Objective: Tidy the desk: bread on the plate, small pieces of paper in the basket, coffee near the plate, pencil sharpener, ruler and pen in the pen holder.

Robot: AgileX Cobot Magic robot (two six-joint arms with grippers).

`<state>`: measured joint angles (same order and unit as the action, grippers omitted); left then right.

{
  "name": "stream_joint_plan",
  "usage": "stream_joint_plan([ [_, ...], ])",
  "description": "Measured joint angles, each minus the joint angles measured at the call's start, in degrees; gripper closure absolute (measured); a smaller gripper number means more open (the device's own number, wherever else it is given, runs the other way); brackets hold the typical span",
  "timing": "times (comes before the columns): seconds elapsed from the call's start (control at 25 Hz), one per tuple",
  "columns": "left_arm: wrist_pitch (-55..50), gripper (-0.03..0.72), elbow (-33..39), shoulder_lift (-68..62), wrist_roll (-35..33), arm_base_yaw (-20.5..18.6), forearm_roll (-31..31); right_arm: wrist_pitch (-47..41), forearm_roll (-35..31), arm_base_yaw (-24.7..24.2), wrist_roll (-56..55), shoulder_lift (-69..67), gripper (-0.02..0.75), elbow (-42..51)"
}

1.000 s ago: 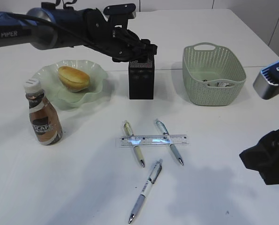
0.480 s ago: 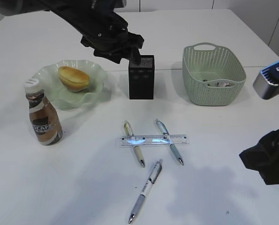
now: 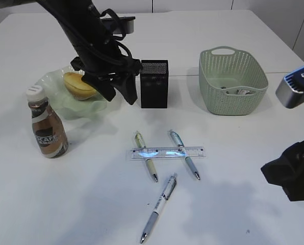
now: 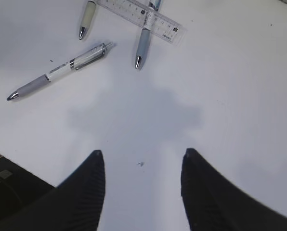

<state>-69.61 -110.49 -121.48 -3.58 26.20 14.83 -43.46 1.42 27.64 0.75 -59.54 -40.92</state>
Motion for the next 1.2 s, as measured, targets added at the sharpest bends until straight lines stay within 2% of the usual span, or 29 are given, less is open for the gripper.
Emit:
stream_joint_plan([
  [0.6, -0.9, 0.281, 1.0, 9.4, -0.1, 0.0, -0.4, 0.0, 0.1, 0.0, 0.0, 0.0, 0.332, 0.0],
  [0.92, -1.2, 0.292, 10.6, 20.8, -0.1, 0.1, -0.7, 0.0, 0.2, 0.0, 0.0, 0.0, 0.332, 0.0],
  [1.2, -1.3, 0.303, 22.8, 31.3, -0.1, 0.1, -1.7, 0.0, 0.2, 0.0, 0.0, 0.0, 0.332, 0.0],
])
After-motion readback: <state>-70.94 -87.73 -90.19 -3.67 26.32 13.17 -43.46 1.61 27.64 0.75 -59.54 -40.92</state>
